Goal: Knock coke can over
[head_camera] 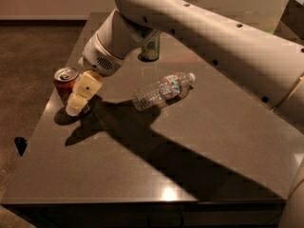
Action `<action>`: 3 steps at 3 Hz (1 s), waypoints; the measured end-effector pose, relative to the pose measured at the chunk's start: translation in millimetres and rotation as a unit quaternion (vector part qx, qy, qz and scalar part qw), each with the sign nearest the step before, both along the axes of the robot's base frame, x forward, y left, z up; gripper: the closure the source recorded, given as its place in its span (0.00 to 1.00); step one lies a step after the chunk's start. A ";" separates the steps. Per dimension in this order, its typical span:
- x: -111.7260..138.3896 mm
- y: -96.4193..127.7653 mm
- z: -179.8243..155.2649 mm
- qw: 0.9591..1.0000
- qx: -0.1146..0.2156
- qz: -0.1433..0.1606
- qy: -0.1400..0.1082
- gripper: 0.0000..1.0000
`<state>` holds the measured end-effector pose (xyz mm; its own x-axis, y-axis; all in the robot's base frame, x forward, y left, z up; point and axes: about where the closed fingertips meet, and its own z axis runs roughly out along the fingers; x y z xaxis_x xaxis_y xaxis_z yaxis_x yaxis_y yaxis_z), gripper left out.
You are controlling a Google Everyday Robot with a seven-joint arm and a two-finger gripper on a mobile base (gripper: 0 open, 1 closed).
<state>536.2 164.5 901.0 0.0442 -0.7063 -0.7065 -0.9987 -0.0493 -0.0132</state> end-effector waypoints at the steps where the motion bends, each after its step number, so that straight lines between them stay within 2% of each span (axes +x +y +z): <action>1: -3.4 10.1 3.4 1.000 0.010 0.013 0.005 0.00; 3: -0.5 16.2 6.0 0.999 0.023 0.018 0.023 0.41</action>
Offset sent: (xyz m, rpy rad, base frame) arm 0.0006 0.0205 0.0112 0.0624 0.0552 0.0443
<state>535.7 180.7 907.1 0.0358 -0.6710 -0.7406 -0.9958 -0.0861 0.0298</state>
